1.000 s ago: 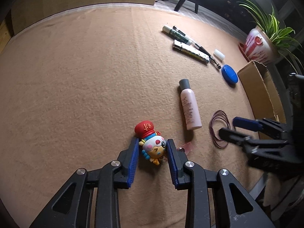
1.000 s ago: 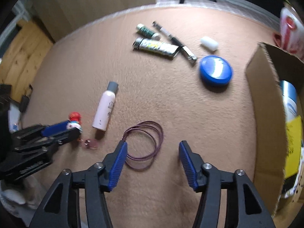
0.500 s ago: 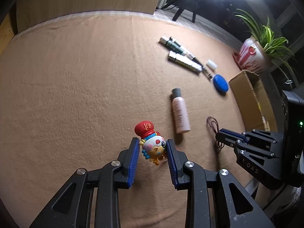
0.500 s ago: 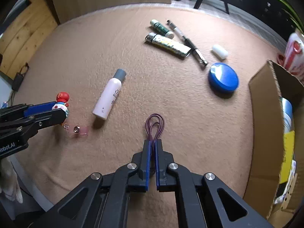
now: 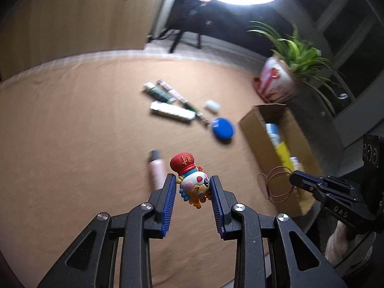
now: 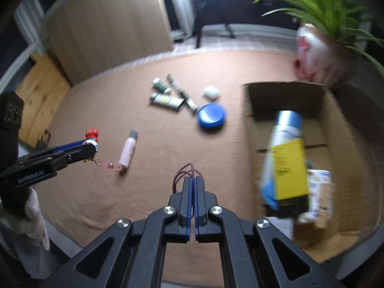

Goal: Organize objects
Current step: 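Carry the figure keychain over the box with the left tool, then release the keychain into the box and move the left tool to the pink bottle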

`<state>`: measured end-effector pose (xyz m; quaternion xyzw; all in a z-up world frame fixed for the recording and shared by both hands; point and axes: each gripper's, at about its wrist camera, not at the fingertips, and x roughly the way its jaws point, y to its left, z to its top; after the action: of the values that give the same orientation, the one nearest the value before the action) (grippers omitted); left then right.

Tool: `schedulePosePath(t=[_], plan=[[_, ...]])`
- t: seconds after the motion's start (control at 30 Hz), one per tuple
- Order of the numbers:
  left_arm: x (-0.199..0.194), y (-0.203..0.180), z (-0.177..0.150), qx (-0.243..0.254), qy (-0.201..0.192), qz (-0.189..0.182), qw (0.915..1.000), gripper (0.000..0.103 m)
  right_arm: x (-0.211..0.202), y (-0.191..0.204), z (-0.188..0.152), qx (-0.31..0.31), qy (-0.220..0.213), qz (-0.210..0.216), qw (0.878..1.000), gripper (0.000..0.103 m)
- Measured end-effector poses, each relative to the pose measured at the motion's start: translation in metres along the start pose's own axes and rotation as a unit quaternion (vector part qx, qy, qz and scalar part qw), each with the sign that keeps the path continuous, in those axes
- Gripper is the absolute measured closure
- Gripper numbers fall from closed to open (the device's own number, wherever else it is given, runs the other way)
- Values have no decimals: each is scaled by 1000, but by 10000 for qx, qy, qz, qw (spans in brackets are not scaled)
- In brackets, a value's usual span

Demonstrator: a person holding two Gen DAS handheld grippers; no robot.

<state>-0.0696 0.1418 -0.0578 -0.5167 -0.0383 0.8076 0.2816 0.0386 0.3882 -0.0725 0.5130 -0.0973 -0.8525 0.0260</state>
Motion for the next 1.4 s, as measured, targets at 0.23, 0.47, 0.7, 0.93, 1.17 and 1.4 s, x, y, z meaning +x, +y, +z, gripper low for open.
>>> schedulePosePath(t=[0.23,0.47,0.7,0.93,1.17,1.4], plan=[[17,-65,22,490,-33,-320,9983,72,-41,-51,-2,462,-458,-280,9975,101],[48,-124,39,881,57,-527,9947,72,-61,-97,-13,819,-644,-672,9923,101],[86,-171,49,1143,208,-623,9913,72,-63,-130,-21,1107,-642,-798,9886,101],[111,-189,62,1241,282,-602,9900,72,-58,-142,-21,1163,-606,-851,9877,101],[115,-194,66,1257,240,-590,9900,32,-57,-144,-20,1078,-621,-711,9897,62],[106,-172,64,1054,132,-295,9939,29,-66,-128,-15,811,-970,-797,9888,29]])
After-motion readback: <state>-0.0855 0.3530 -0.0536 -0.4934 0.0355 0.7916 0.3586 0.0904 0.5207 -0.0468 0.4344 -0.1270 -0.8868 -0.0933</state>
